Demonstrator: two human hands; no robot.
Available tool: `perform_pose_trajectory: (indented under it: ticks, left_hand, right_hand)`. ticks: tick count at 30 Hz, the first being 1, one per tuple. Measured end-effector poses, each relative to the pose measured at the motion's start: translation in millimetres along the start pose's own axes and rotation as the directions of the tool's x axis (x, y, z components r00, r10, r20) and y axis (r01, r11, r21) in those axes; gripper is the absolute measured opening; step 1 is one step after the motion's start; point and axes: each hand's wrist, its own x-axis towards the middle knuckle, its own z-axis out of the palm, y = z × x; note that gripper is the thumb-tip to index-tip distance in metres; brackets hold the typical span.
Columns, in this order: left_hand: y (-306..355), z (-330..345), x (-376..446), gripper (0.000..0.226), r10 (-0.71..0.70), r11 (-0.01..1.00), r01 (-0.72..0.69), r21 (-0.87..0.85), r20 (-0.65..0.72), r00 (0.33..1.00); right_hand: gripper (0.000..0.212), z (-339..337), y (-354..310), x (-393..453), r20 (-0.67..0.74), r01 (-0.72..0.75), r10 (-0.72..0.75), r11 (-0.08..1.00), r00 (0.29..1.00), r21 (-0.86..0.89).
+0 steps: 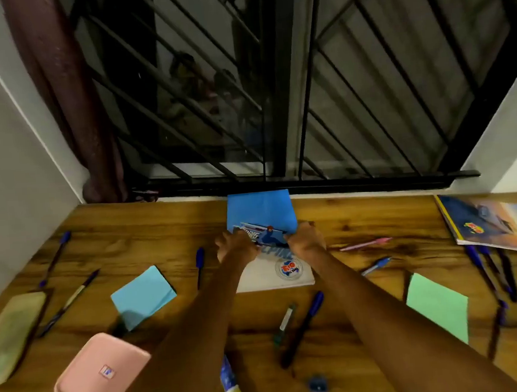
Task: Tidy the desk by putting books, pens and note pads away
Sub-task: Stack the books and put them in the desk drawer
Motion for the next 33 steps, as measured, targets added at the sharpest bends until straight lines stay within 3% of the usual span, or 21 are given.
perform_pose_trajectory:
  ticks: [4, 9, 12, 15, 17, 19, 24, 30, 33]
  left_hand:
    - [2.6, 2.6, 11.2, 0.077, -0.098, 0.993, 0.103, 0.054, -0.081, 0.992]
    - [2.0, 1.8, 28.9, 0.086, -0.244, 0.965, 0.235, -0.116, -0.075, 0.967]
    - [-7.4, 0.1, 36.5, 0.096, -0.264, 0.948, 0.257, -0.189, -0.015, 0.964]
    - [-14.0, -2.4, 41.7, 0.074, -0.204, 0.938, 0.184, -0.294, -0.041, 0.978]
    - [-13.5, -6.3, 42.4, 0.051, -0.167, 0.873, 0.116, -0.473, -0.066, 0.984]
    - [-10.1, -14.2, 38.6, 0.039, -0.105, 0.799, 0.033, -0.600, -0.086, 0.991]
    - [14.2, -41.0, 14.8, 0.046, 0.124, 0.690, -0.176, -0.702, -0.124, 0.984]
    - [82.1, -57.5, -16.6, 0.049, 0.313, 0.552, -0.238, -0.799, -0.066, 0.947]
    - [122.9, -51.2, -30.8, 0.048, 0.378, 0.522, -0.249, -0.815, -0.041, 0.925]
  right_hand:
    - [0.048, -1.0, -5.9, 0.3, 0.008, -0.129, 0.131, 0.986, 0.991, -0.101]
    - [0.056, 18.3, 1.7, 37.3, 0.071, -0.223, 0.215, 0.966, 0.974, 0.134]
    - [0.024, 17.9, 5.5, 44.7, 0.170, -0.275, 0.230, 0.905, 0.958, 0.325]
    - [0.020, 6.5, 5.3, 29.1, 0.198, -0.312, 0.252, 0.868, 0.947, 0.386]
    - [0.018, 4.1, 7.8, 25.7, 0.232, -0.294, 0.199, 0.801, 0.952, 0.522]
    - [0.024, 2.5, 10.6, 26.0, 0.232, -0.329, 0.239, 0.772, 0.943, 0.543]
    - [0.036, -32.8, 17.1, 8.1, 0.047, -0.282, 0.357, 0.643, 0.933, 0.712]
    - [0.052, -117.9, 60.1, -9.1, 0.083, -0.199, 0.313, 0.359, 0.946, 0.912]
    - [0.062, -154.8, 100.4, -5.6, 0.045, -0.175, 0.371, 0.323, 0.927, 0.930]
